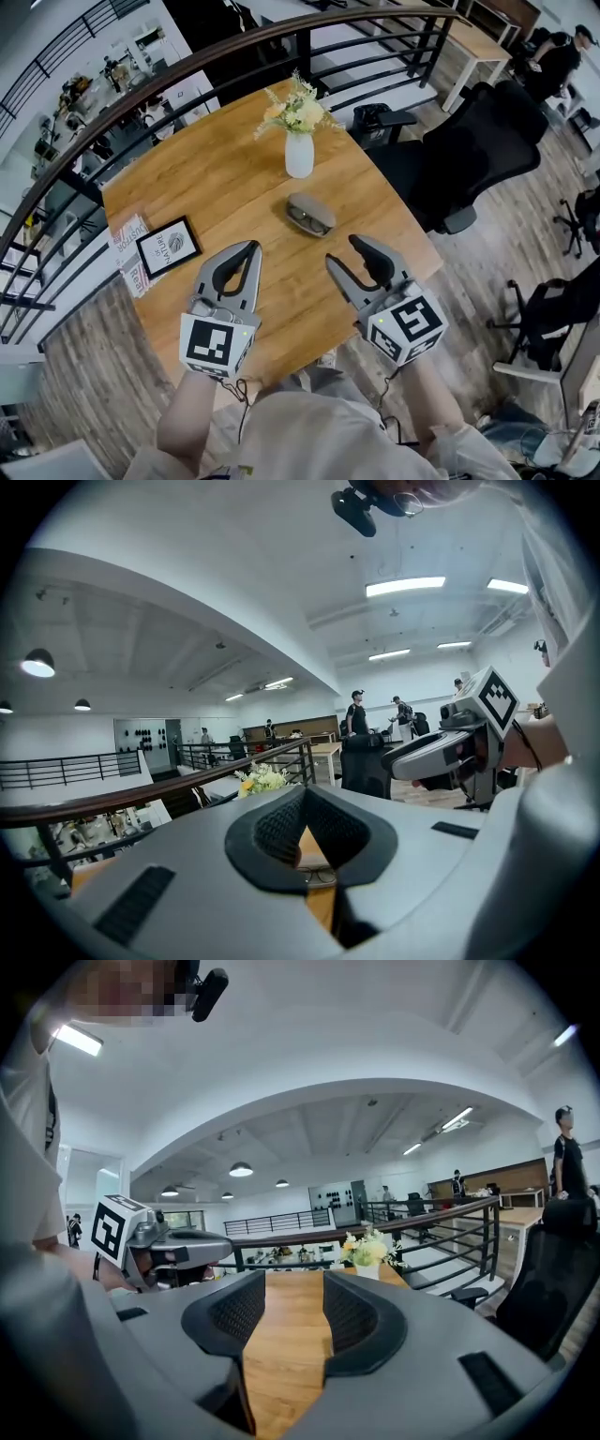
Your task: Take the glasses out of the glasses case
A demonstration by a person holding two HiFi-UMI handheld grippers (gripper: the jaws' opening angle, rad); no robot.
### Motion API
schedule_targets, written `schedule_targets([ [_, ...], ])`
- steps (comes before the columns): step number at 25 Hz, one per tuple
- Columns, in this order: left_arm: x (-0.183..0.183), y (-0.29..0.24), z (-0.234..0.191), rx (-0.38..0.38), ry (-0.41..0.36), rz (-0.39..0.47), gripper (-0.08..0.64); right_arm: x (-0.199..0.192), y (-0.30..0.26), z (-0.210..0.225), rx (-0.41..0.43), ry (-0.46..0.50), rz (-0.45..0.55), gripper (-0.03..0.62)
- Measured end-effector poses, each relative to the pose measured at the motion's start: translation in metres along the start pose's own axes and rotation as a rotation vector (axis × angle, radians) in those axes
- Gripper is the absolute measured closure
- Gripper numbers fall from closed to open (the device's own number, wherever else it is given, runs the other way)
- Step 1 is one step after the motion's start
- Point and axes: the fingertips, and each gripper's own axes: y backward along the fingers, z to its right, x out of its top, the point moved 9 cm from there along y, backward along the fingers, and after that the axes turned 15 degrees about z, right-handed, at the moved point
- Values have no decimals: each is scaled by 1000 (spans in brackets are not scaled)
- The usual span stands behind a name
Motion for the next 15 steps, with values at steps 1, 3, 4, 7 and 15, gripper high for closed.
schedule_targets([
  [1,-6,-6,-3,1,14,0,545,-6,-8,4,6,-10,-4,376],
  [3,-16,-19,-9,9,47,13,545,-20,-23,13,13,-16,-24,377],
  [4,-22,-27,-11,11,53,16,545,-27,-30,17,18,-14,-39,377],
  [7,-46,-49,-21,4,54,8,545,-51,-55,31,29,-23,-63,380],
  [15,-136,-83,-40,-23,114,-44,545,-134,-106,53,12,-66,-156,385],
])
